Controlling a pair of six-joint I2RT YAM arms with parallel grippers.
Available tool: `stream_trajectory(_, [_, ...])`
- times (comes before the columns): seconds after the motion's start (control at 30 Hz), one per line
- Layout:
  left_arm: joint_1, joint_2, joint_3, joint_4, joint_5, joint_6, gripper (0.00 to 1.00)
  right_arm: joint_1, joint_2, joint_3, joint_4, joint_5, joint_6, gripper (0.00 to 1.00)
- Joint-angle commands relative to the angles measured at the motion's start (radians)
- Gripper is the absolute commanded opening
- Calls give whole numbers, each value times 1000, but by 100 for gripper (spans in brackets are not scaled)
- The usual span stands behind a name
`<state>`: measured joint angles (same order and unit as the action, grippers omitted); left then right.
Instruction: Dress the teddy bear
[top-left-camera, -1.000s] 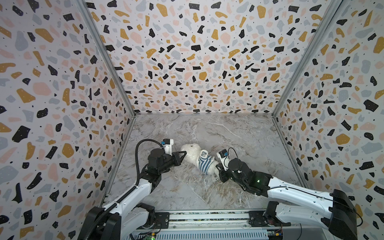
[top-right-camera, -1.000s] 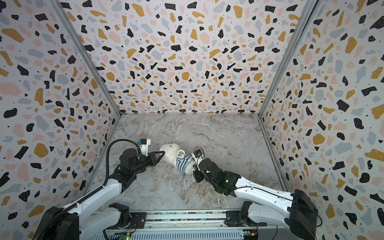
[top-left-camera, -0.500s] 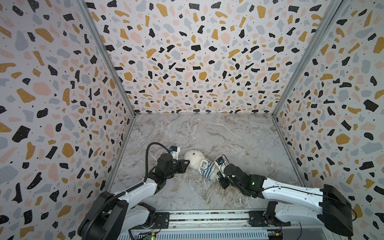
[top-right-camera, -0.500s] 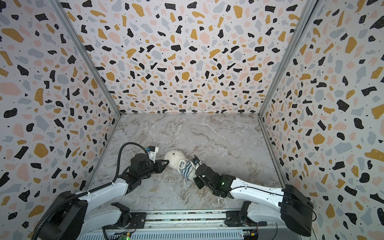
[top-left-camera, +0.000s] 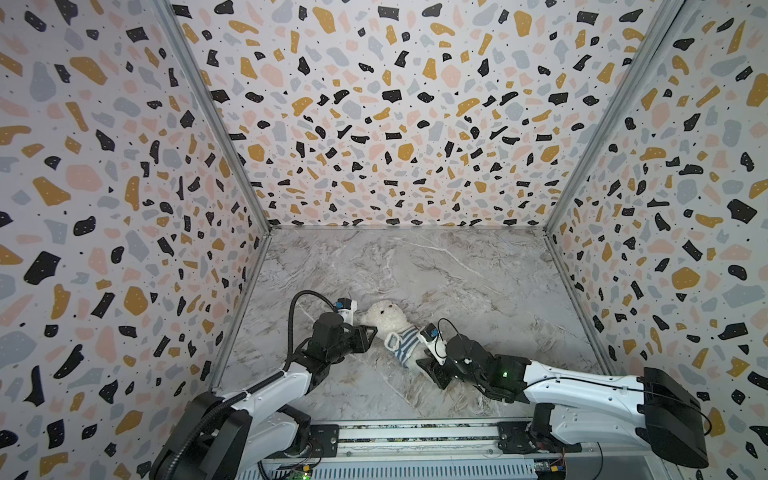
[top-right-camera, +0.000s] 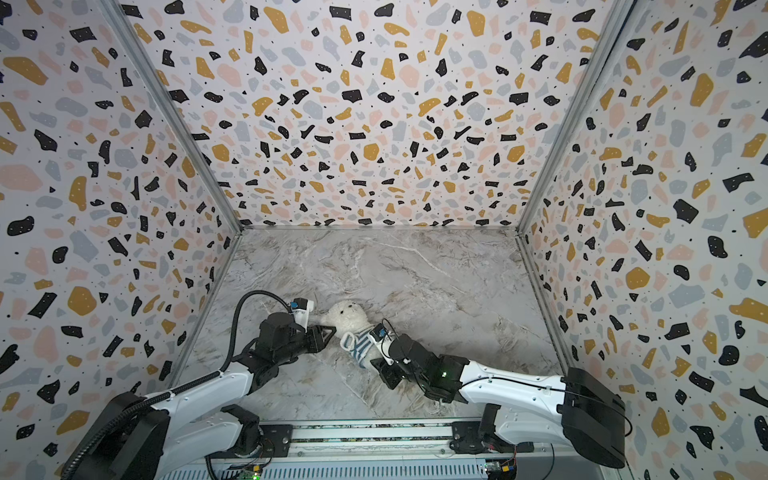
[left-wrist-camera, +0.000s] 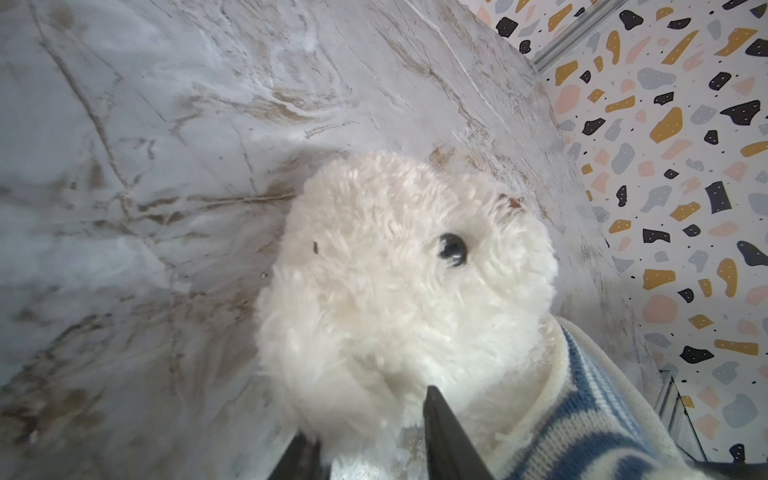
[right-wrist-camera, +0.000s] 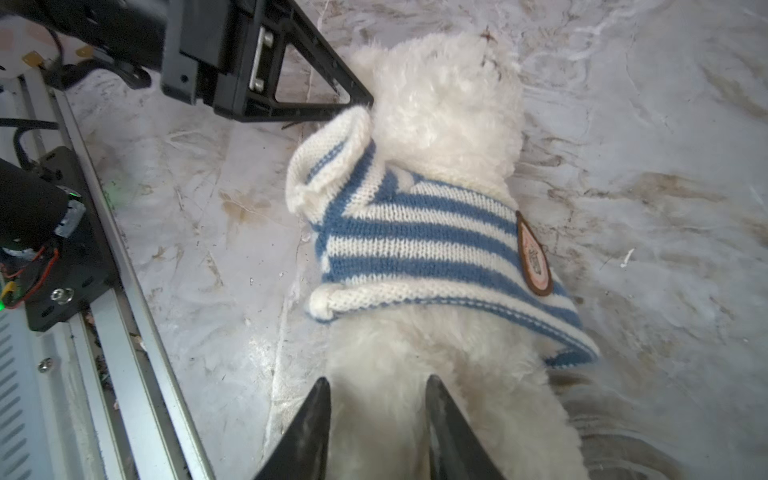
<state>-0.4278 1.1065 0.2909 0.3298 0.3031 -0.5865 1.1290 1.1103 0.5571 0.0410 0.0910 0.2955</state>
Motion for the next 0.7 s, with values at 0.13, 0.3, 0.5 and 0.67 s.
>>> stream_trajectory(0.13, [-2, -35, -36, 6, -10, 4, 38, -1, -31, 139, -21, 31, 54, 47])
stream_trajectory(0.3, [-2, -34, -60, 36, 0, -17, 38, -62, 112, 237, -91, 36, 106, 47])
stream_trajectory(0.5, [-4, -51, -80, 51, 13, -33, 38, -77, 217, 253, -77, 7, 116, 47])
stream_trajectory(0.67, [-4, -105, -79, -14, 16, -27, 39, -87, 277, 228, -65, -13, 126, 45])
